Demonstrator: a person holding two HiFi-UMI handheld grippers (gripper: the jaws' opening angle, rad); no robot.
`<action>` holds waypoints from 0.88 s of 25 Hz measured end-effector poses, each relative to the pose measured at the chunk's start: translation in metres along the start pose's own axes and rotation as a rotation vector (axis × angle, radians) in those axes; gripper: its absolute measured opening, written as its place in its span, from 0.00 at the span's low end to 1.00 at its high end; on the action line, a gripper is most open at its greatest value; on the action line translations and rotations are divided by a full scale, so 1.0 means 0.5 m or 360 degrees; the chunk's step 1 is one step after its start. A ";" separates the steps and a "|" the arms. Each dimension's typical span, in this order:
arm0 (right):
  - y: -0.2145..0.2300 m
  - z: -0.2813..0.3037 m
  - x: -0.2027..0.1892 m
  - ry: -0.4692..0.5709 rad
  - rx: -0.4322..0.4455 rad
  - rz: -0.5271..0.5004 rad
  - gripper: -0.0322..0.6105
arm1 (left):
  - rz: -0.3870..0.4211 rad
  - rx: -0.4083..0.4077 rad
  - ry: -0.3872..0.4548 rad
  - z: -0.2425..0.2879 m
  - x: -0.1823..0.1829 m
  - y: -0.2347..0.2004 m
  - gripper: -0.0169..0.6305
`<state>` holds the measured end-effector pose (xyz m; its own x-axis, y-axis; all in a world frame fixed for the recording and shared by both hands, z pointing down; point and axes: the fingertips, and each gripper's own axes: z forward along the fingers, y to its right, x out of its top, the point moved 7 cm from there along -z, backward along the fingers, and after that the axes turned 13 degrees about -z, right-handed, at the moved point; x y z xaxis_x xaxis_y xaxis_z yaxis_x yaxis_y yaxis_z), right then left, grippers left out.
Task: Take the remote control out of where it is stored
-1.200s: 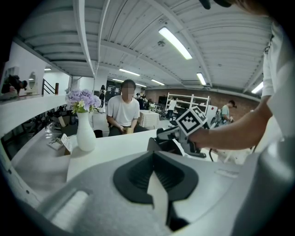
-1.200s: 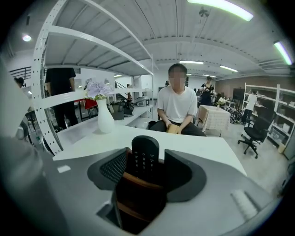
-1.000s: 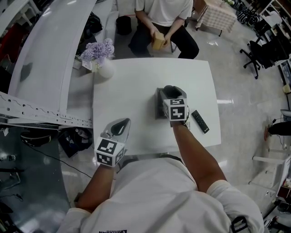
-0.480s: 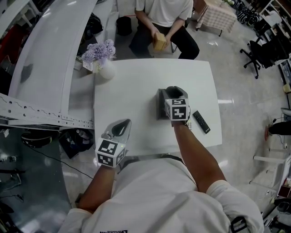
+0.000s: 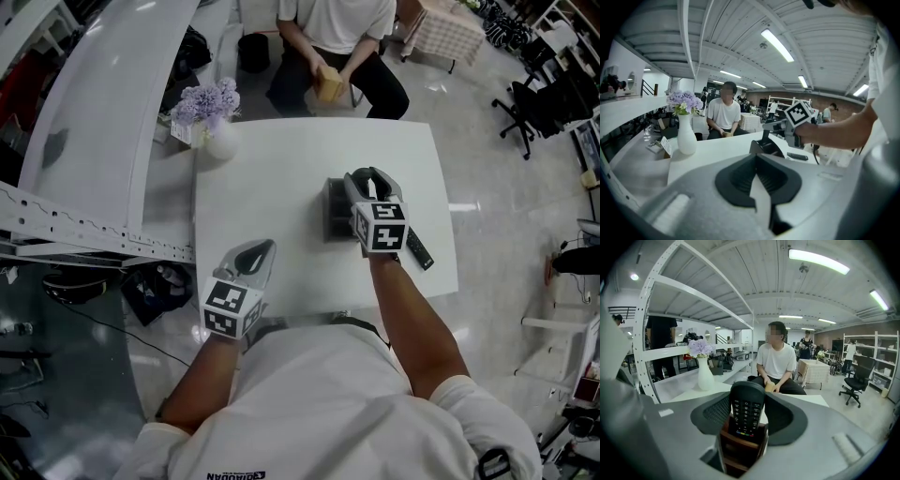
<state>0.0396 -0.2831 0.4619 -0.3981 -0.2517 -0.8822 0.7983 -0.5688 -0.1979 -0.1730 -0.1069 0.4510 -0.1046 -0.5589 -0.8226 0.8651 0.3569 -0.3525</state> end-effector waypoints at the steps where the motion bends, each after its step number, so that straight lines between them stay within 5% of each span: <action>1: 0.000 -0.010 0.009 0.0022 -0.0005 -0.0005 0.40 | 0.0004 -0.0004 0.0001 -0.001 0.001 0.001 0.03; 12: 0.007 -0.125 0.064 0.0171 -0.0013 0.0015 0.40 | 0.0035 -0.0055 0.0013 -0.010 0.000 0.021 0.03; 22: -0.003 -0.212 -0.002 0.0084 0.0012 0.0010 0.40 | 0.0080 -0.0128 -0.0039 -0.004 -0.020 0.045 0.03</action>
<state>0.0868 -0.1990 0.4179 -0.3686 -0.2136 -0.9047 0.7970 -0.5735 -0.1893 -0.1536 -0.0918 0.4504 -0.0494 -0.5566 -0.8293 0.8266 0.4433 -0.3468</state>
